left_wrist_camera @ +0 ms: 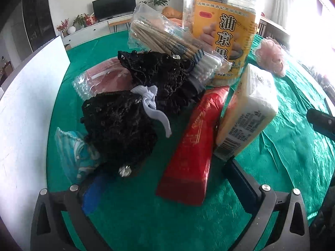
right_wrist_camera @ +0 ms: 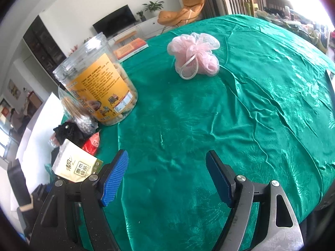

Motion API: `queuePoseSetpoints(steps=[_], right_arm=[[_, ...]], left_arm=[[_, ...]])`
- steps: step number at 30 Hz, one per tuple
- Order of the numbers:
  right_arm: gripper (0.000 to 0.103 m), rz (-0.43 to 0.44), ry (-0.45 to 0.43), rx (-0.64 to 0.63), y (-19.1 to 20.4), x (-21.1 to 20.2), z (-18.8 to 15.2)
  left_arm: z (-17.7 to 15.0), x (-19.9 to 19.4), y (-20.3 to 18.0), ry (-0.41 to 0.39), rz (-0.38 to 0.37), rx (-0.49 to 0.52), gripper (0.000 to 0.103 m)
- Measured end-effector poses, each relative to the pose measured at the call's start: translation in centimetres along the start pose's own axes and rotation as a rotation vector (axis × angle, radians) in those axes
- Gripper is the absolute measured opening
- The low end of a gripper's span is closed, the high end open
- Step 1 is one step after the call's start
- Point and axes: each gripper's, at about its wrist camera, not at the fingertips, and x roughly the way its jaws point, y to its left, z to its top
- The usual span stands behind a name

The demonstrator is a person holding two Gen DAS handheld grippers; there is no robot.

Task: Organize soft objects

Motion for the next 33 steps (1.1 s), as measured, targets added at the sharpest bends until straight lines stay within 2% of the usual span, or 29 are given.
queuePoseSetpoints(steps=[9, 19, 24, 27, 29, 31, 33], right_arm=[[0.079, -0.012, 0.08, 0.007, -0.3, 1.9, 0.2], [0.079, -0.022, 0.095, -0.034, 0.6, 2.2, -0.1], [0.079, 0.006, 0.08, -0.056, 1.0, 1.9, -0.1], [0.079, 0.06, 0.006, -0.086, 2.0, 0.6, 0.0], [0.081, 0.173, -0.045, -0.117, 3.3, 0.0, 0.5], [0.081, 0.294, -0.044, -0.13, 4.8, 0.6, 1.4], [0.081, 0.351, -0.026, -0.116, 6.3, 1.8, 2.2]], left_arm=[[0.4, 0.4, -0.1, 0.0, 0.006, -0.005, 0.103], [0.3, 0.3, -0.1, -0.001, 0.005, -0.005, 0.103], [0.4, 0.3, 0.0, -0.001, 0.005, -0.005, 0.103], [0.3, 0.3, 0.0, -0.001, 0.005, -0.005, 0.103], [0.3, 0.3, 0.0, -0.001, 0.005, -0.005, 0.103], [0.3, 0.3, 0.0, -0.001, 0.005, -0.005, 0.103], [0.3, 0.3, 0.0, -0.001, 0.005, -0.005, 0.103]])
